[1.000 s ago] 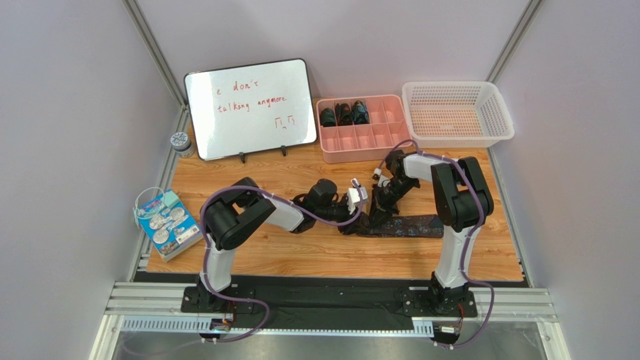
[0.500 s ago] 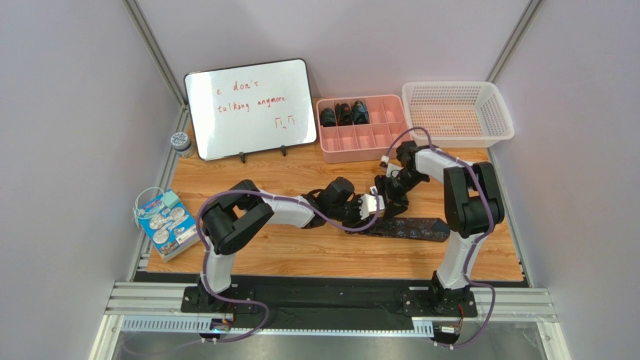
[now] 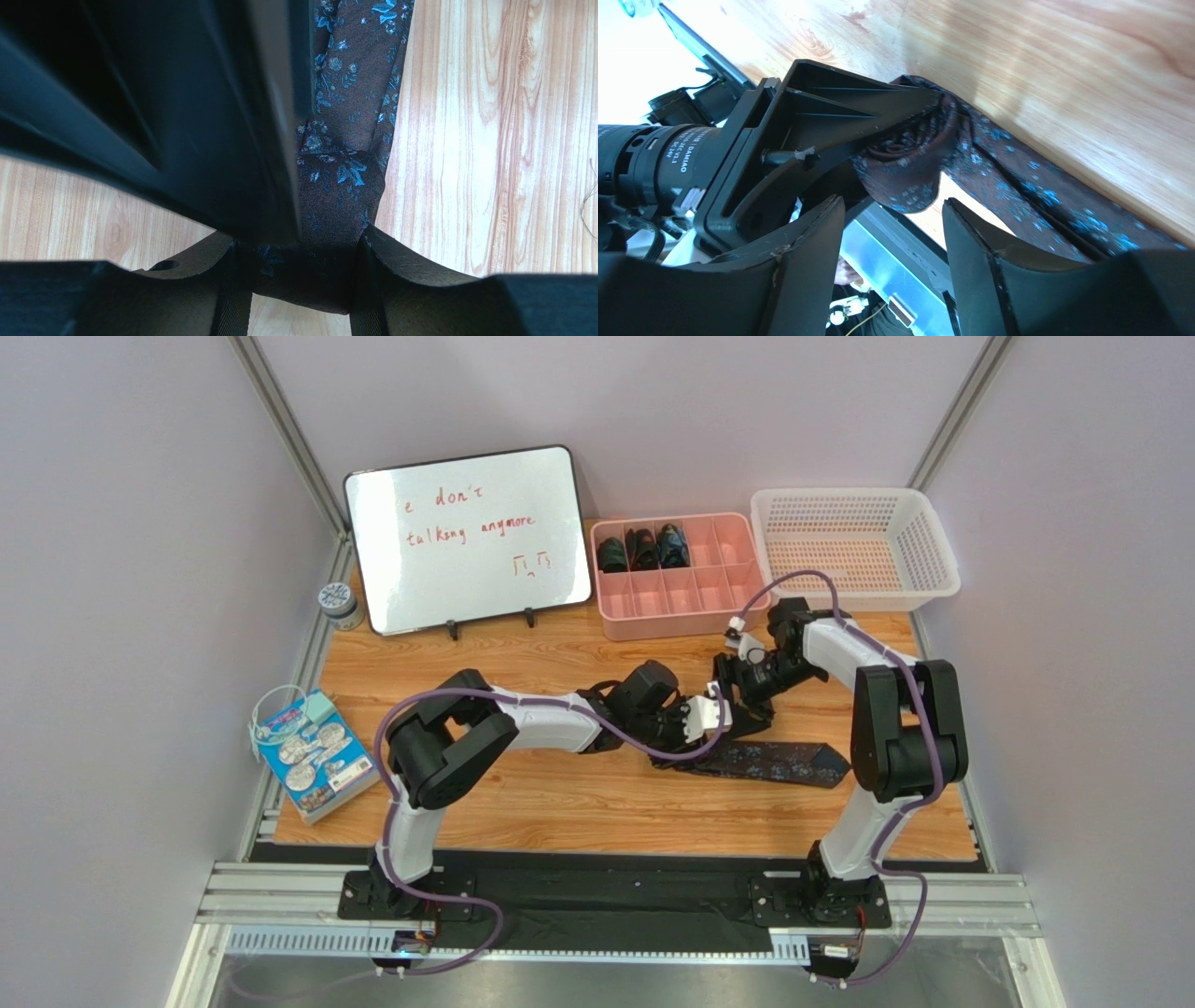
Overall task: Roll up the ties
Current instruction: Roll the tie at the center of the board.
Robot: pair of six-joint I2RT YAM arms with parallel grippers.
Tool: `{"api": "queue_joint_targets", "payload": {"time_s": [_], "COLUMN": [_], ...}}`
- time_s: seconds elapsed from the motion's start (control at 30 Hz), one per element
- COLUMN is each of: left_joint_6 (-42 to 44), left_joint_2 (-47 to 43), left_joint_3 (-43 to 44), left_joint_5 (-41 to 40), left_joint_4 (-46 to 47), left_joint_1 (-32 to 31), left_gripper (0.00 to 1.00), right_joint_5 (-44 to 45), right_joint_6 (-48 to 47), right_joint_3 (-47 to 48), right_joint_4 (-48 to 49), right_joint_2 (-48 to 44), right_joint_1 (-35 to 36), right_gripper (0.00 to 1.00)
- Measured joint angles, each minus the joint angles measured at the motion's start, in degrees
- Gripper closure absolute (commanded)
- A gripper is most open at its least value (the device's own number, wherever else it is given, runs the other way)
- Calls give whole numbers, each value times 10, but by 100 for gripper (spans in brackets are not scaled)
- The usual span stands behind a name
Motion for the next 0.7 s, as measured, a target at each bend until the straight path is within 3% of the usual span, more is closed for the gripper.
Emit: {"api": "queue_joint_targets", "payload": {"time_s": [0.2,0.3,0.33,0.5,0.7], "left_joint_6": [0,0,0,-8,-41], "left_joint_2": [2,2,2,-2,-27], "left_joint_3": [10,10,10,3,-38], "left_joint_5": [1,4,4,10,18], "left_joint_4": [-15,-16,-16,-10,20], "left_joint_1": [0,0,0,2,9], "left_gripper": [83,72,62,44,34], "right_joint_5": [-5,0,-1,-3,18], "right_joint_6": [18,26,32,48,62], "right_joint_3": [-35,-46,-46,-48,-46], "right_joint_4": [40,54,56,56,47], "right_joint_2": [0,5,10,24,35], "right_joint_1": [25,28,28,25,29], "right_gripper": [61,88,100,100,100]}}
